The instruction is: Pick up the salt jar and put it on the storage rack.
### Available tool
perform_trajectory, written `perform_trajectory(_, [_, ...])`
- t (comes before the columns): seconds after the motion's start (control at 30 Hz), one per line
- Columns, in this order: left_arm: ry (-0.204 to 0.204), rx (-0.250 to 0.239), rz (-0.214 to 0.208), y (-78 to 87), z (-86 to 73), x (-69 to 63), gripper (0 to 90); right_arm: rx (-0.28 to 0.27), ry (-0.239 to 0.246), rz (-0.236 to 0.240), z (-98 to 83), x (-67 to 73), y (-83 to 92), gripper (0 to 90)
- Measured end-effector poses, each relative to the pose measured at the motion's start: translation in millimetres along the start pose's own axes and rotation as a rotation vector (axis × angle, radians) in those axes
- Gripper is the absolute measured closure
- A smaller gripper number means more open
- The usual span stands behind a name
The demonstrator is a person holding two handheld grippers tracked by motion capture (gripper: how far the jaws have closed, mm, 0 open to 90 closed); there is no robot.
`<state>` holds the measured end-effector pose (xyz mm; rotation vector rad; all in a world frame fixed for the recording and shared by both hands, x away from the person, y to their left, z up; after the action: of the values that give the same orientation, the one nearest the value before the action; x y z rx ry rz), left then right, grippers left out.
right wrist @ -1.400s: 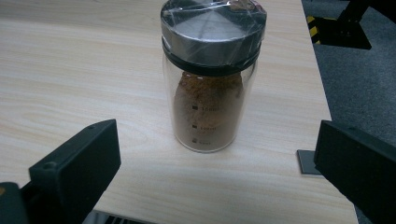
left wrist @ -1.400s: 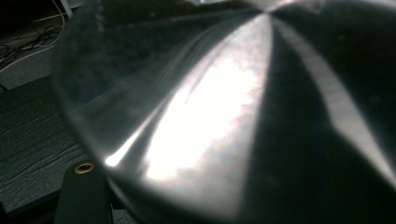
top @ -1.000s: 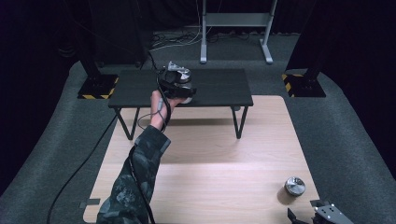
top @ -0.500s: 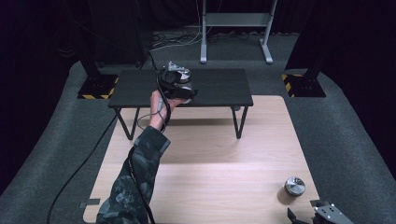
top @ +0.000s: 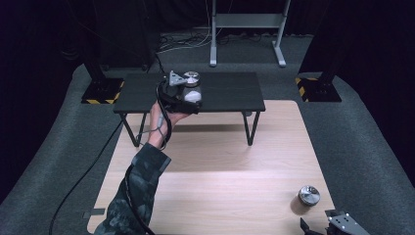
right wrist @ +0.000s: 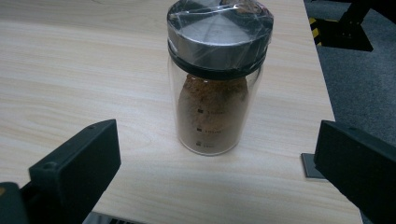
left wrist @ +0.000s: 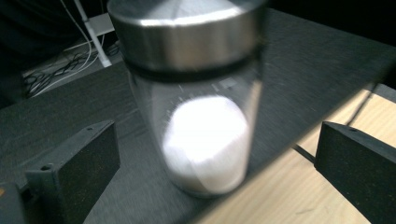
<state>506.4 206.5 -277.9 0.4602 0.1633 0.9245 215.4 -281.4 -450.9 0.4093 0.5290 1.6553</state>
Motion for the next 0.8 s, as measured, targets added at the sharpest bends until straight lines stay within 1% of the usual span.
perform_trajectory(0.07, [-0.001, -0.010, 0.001, 5.9, -8.1, -5.4, 0.0, -0.001, 0.000, 0.000, 0.1, 0.3, -0.1, 0.0])
perform_trajectory(0.1, [-0.007, -0.008, -0.005, 8.6, -12.3, -7.5, 0.0, -0.001, 0.000, 0.000, 0.0, 0.4, -0.4, 0.0])
perform_trajectory(0.17, [-0.020, -0.009, -0.003, 13.8, -21.4, -12.9, 0.0, 0.001, 0.001, 0.002, 0.0, 0.8, -1.1, 0.0])
perform_trajectory(0.23, [-0.024, -0.008, -0.008, 18.0, -30.5, -16.9, 0.0, 0.001, 0.003, 0.003, 0.0, 1.1, -1.5, 0.0])
perform_trajectory(0.3, [-0.019, -0.012, -0.002, 21.2, -40.6, -21.1, 0.0, 0.004, 0.004, 0.003, 0.2, 1.3, -1.9, 0.0])
perform_trajectory(0.37, [-0.022, -0.005, 0.001, 23.9, -51.9, -25.1, 0.0, 0.005, 0.002, 0.002, 0.1, 1.3, -2.0, 0.0])
perform_trajectory(0.43, [-0.019, -0.002, 0.013, 26.7, -65.6, -30.8, 0.0, 0.003, 0.003, 0.000, 0.1, 1.4, -1.8, 0.0])
perform_trajectory(0.5, [-0.005, 0.003, 0.012, 29.0, -82.7, -36.6, 0.0, 0.005, 0.003, -0.001, 0.2, 1.6, -2.0, 0.0])
perform_trajectory(0.57, [0.013, 0.024, -0.008, 31.0, -104.8, -43.2, 0.0, 0.007, 0.006, -0.006, 0.3, 1.7, -1.9, 0.0])
perform_trajectory(0.6, [0.013, 0.024, -0.008, 31.0, -104.8, -43.2, 0.0, 0.007, 0.006, -0.006, 0.3, 1.7, -1.9, 0.0])
perform_trajectory(0.63, [0.013, 0.051, -0.004, 31.8, -120.5, -49.8, 0.0, 0.007, 0.003, -0.006, 0.1, 1.2, -1.9, 0.0])
perform_trajectory(0.7, [0.019, 0.071, 0.005, 34.0, -138.0, -56.1, 0.0, 0.009, 0.005, -0.010, 0.0, 0.9, -1.9, 0.0])
perform_trajectory(0.77, [0.022, 0.083, 0.041, 36.8, -159.0, -65.0, 0.0, 0.007, 0.003, -0.010, -0.2, 0.6, -1.6, 0.0])
perform_trajectory(0.8, [0.022, 0.083, 0.041, 36.8, -159.0, -65.0, 0.0, 0.007, 0.003, -0.010, -0.2, 0.6, -1.6, 0.0])
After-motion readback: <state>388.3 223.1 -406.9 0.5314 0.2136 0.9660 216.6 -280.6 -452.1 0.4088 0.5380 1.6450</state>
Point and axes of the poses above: each handheld gripper's, and its own axes: y roughly backward along the jaws, z roughly out of its top, x roughly to its left, the point moved 9 cm from there along -y, roughly forward along the jaws, and after that the axes turned 3 degrees about -z, right-handed, at the moved point
